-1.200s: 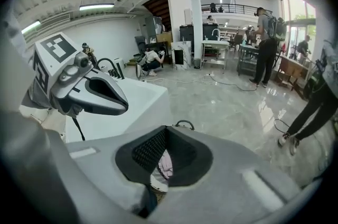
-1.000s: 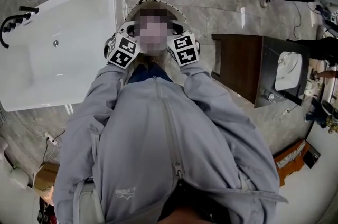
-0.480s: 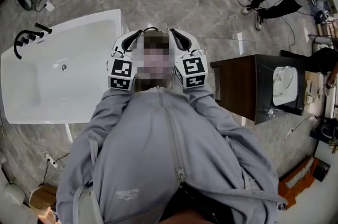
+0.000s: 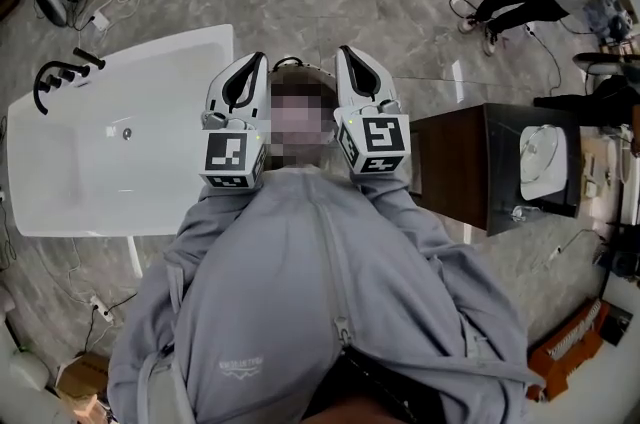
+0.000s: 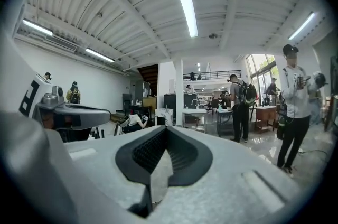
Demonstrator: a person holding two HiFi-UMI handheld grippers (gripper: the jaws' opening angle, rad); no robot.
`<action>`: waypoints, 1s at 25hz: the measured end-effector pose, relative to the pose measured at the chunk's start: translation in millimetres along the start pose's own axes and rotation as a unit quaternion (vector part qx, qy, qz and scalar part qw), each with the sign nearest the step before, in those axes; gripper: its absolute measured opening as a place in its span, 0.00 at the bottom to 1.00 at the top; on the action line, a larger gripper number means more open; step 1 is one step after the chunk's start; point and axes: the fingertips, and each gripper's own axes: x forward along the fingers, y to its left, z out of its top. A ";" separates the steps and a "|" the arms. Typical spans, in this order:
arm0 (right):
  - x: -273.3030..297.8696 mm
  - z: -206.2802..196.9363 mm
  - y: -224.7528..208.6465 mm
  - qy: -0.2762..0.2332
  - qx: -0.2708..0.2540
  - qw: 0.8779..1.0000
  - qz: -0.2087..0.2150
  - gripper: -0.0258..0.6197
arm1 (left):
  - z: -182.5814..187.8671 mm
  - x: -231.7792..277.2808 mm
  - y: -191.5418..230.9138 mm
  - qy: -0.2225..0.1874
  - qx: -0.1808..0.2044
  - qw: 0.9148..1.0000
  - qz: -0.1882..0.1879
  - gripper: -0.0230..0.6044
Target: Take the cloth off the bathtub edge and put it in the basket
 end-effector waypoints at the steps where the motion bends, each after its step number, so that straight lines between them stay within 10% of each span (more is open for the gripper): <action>1: -0.5 0.1 1.2 -0.002 0.001 1.000 0.001 0.05 | 0.4 -0.4 -0.2 -0.001 0.001 1.000 0.001 0.04; 25: -11.6 -0.9 4.7 -0.015 -0.008 1.000 0.007 0.05 | -3.2 -1.7 -14.3 -0.011 -0.002 1.000 -0.011 0.04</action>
